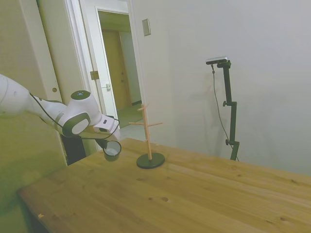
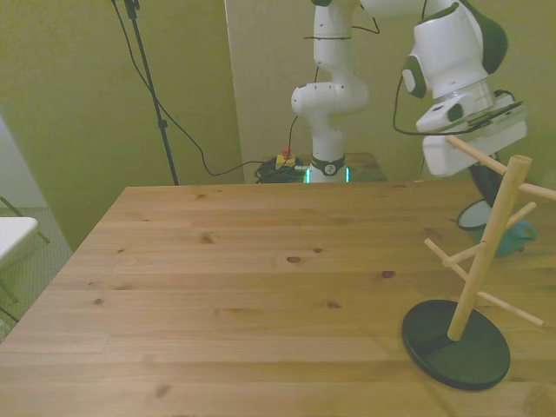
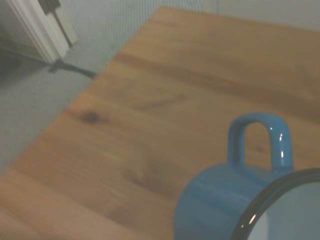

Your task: Unload the mug

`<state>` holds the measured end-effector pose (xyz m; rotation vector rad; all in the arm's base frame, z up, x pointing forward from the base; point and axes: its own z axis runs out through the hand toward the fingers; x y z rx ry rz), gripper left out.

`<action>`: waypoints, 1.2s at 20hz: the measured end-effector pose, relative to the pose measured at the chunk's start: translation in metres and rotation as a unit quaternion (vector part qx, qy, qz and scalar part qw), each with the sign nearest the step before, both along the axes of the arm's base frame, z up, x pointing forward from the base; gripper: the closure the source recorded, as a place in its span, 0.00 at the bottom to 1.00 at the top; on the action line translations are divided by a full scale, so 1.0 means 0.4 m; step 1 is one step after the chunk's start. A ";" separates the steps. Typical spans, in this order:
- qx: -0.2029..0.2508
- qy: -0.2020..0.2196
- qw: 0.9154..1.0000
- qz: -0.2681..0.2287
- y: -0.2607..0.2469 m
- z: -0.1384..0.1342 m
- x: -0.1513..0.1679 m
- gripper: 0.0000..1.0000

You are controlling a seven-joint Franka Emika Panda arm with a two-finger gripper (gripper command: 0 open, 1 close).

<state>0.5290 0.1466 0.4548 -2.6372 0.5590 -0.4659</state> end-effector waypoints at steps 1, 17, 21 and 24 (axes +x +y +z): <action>-0.008 0.018 1.000 -0.015 -0.047 -0.004 -0.008 1.00; -0.183 0.124 0.962 -0.160 -0.442 -0.091 0.054 1.00; -0.189 0.131 0.960 -0.160 -0.454 -0.107 0.066 1.00; -0.192 0.143 0.958 -0.161 -0.459 -0.113 0.069 0.00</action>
